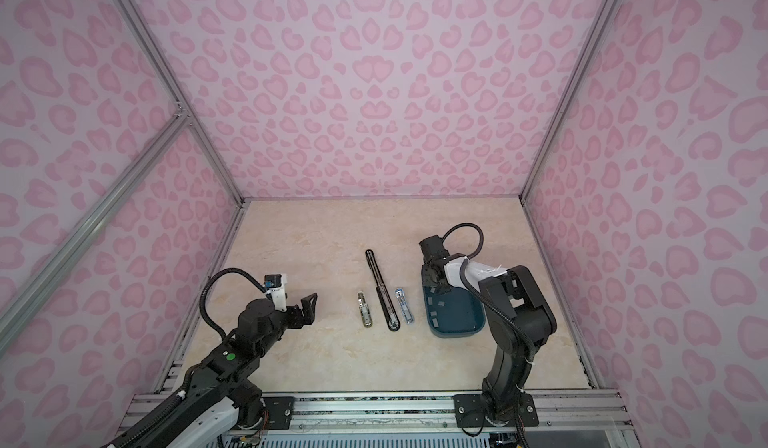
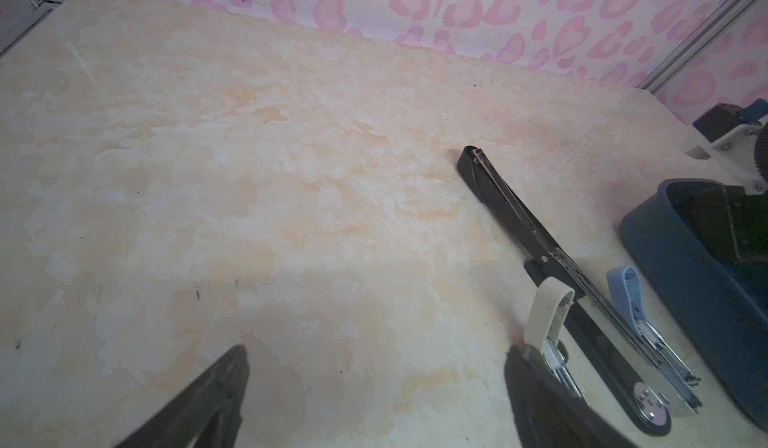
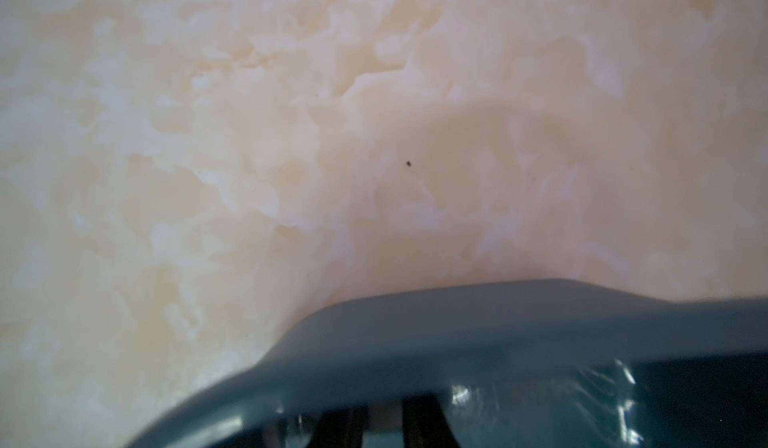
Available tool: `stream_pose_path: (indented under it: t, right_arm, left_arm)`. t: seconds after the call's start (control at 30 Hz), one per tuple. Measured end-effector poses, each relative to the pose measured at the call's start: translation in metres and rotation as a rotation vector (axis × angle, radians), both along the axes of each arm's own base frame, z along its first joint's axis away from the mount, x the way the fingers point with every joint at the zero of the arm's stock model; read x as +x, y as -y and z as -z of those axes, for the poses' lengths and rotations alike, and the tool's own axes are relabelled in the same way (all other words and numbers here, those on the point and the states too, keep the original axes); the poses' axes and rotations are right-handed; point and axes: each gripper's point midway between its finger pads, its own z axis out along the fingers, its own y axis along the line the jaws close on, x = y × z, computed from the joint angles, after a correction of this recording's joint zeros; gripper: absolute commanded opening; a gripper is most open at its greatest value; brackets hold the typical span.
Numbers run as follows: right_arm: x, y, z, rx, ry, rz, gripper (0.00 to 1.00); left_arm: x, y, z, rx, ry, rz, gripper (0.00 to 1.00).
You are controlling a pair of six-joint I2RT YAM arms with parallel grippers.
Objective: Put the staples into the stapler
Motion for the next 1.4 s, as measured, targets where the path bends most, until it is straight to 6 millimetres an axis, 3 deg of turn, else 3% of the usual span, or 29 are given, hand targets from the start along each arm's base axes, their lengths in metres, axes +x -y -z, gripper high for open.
stream_pose_path:
  t: [0.43, 0.73, 0.9, 1.07, 1.23, 1.4]
  right_arm:
    - [-0.008, 0.003, -0.006, -0.006, -0.015, 0.001, 0.13]
    - [-0.019, 0.004, -0.057, -0.002, 0.085, 0.009, 0.11]
    - [-0.037, -0.023, -0.1, 0.024, 0.211, -0.042, 0.11]
    - [-0.066, -0.062, -0.129, 0.09, 0.344, -0.144, 0.1]
    - [-0.086, -0.101, -0.135, 0.137, 0.439, -0.231, 0.09]
    - [-0.1, -0.146, -0.128, 0.171, 0.488, -0.296, 0.08]
  left_arm:
    - [0.0, 0.0, 0.0, -0.001, 0.002, 0.0, 0.97]
    - [-0.001, -0.001, -0.006, -0.012, 0.022, -0.001, 0.97]
    - [-0.003, -0.002, -0.009, -0.025, 0.046, -0.003, 0.97]
    - [-0.004, -0.004, -0.014, -0.041, 0.063, -0.015, 0.98]
    - [-0.005, -0.006, -0.011, -0.047, 0.054, -0.028, 0.99]
    - [-0.005, -0.009, -0.012, -0.048, 0.056, -0.044, 0.99]
